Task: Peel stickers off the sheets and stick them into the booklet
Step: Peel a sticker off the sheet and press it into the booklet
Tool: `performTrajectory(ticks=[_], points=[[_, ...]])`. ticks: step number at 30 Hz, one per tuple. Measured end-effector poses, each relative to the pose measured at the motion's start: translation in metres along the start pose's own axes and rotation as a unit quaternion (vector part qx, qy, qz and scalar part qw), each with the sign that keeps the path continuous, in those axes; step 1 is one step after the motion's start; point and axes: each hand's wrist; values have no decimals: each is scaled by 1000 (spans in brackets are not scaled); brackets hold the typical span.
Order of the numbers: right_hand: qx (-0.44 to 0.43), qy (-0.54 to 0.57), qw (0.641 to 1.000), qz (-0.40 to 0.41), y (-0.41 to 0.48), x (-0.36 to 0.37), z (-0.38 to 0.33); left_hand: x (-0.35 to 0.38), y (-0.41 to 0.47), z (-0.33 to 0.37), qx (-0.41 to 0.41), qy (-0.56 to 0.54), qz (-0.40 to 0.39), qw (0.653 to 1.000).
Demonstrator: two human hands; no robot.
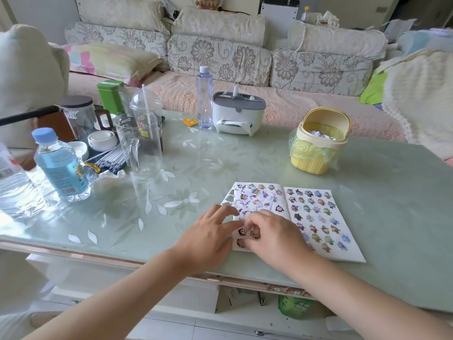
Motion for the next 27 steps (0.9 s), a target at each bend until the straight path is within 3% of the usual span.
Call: performTrajectory(ticks=[3,8,17,27], points=[[-86,-25,996,20,-11,9,9,-2,-8,0,33,-16,-11,999],[-171,-92,981,28,-33,15,19,-4,-22,-2,90,60,-52,993],[-164,-109,980,-12,-42,17,16,-5,-27,1,94,61,-40,993],[-181,-124,976,16,-45,23,21,-5,-26,-7,133,63,-35,989]])
Point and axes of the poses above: each hand's wrist, its own y-axis towards the middle knuckle, its own x-axis out of the palm, z = x × y, and after that the axes turned 5 degrees about -x, right-handed
